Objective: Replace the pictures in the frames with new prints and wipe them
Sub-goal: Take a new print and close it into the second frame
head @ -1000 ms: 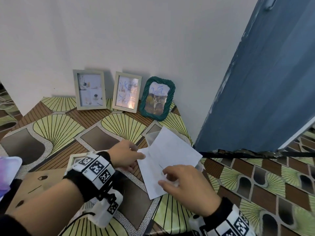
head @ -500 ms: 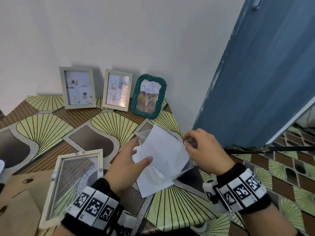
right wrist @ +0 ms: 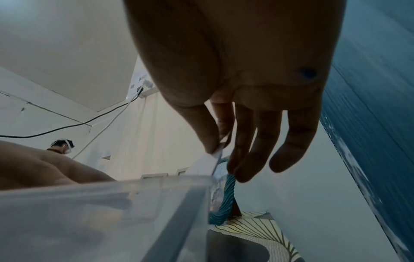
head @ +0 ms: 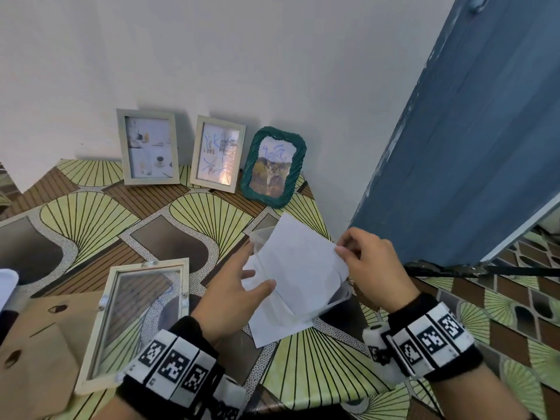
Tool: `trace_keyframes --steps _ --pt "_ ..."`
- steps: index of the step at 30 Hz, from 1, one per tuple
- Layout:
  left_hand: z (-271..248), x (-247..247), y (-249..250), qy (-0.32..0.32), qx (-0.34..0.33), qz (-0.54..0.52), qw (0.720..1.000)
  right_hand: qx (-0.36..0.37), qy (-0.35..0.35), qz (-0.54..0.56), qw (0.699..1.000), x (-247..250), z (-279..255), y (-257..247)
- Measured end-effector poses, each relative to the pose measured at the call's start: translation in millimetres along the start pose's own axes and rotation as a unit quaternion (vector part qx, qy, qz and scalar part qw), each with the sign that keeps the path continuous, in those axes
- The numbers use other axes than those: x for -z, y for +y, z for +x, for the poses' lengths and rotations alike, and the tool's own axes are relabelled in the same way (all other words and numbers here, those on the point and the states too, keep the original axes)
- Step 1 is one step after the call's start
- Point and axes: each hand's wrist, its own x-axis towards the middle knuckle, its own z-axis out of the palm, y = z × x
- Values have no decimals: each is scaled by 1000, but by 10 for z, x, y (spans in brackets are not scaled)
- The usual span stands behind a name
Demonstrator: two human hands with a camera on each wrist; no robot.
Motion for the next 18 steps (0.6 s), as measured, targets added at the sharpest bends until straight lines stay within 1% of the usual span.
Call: trace_keyframes --steps 2,4,7,9,12,15,18 --pt "1 -1 -7 3 -4 2 1000 0 -5 -9 1000 12 -7 -12" --pt "-4 -4 -7 5 -5 2 1000 8 6 -7 1000 35 -18 -45" --pt "-18 12 14 -2 -3 2 1000 42 47 -2 998 122 -27 -150" --pt "-22 56 47 -8 0 2 1000 79 79 9 994 206 -17 -249" --pt "-39 197 166 15 -9 -14 1000 126 127 34 983 322 -2 -433" --pt "-114 415 338 59 -39 -38 997 127 160 111 973 376 17 -603" --pt "-243 698 446 98 -70 -32 992 91 154 255 950 312 27 -747"
